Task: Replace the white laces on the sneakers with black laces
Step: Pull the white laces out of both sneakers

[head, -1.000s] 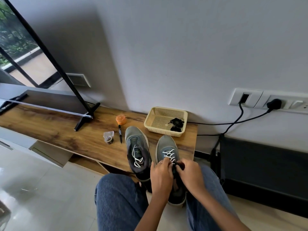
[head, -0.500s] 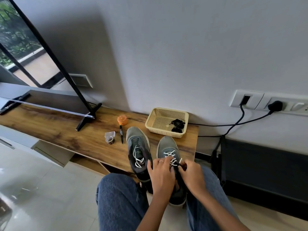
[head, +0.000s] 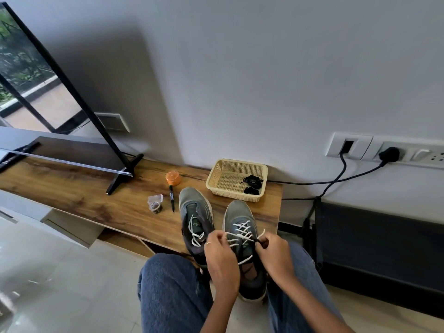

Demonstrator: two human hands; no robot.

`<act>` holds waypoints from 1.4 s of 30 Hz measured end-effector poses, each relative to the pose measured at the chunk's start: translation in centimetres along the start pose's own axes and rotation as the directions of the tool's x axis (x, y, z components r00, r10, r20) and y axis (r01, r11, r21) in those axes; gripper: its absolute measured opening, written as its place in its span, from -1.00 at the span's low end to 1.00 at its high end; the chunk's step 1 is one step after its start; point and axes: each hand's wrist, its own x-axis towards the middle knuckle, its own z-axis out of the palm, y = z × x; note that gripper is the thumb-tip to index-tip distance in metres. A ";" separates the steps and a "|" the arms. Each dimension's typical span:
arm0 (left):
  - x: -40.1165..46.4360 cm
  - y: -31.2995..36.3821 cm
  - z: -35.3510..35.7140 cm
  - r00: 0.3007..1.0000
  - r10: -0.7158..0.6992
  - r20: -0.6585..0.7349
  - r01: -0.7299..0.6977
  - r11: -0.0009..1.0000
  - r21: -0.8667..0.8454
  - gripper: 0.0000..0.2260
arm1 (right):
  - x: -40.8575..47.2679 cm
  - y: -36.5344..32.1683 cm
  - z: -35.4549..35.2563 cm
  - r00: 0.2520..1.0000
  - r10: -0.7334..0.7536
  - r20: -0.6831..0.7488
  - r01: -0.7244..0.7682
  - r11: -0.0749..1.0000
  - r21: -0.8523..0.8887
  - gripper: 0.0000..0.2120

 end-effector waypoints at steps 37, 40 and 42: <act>-2.7 -1.6 0.0 0.955 0.053 0.291 -0.068 0.997 0.039 -0.86 | -0.1 0.5 2.2 0.998 0.022 -0.062 -0.018 0.998 0.061 -0.95; -2.7 -1.8 -0.5 0.969 0.039 0.245 -0.036 0.999 -0.017 -0.82 | 0.4 1.2 2.2 0.993 0.052 -0.101 -0.043 0.995 0.095 -0.95; -2.9 -2.0 -0.9 0.975 0.027 0.221 -0.019 0.999 -0.038 -0.83 | 1.0 1.8 1.7 0.995 0.070 -0.076 -0.060 0.989 0.132 -0.86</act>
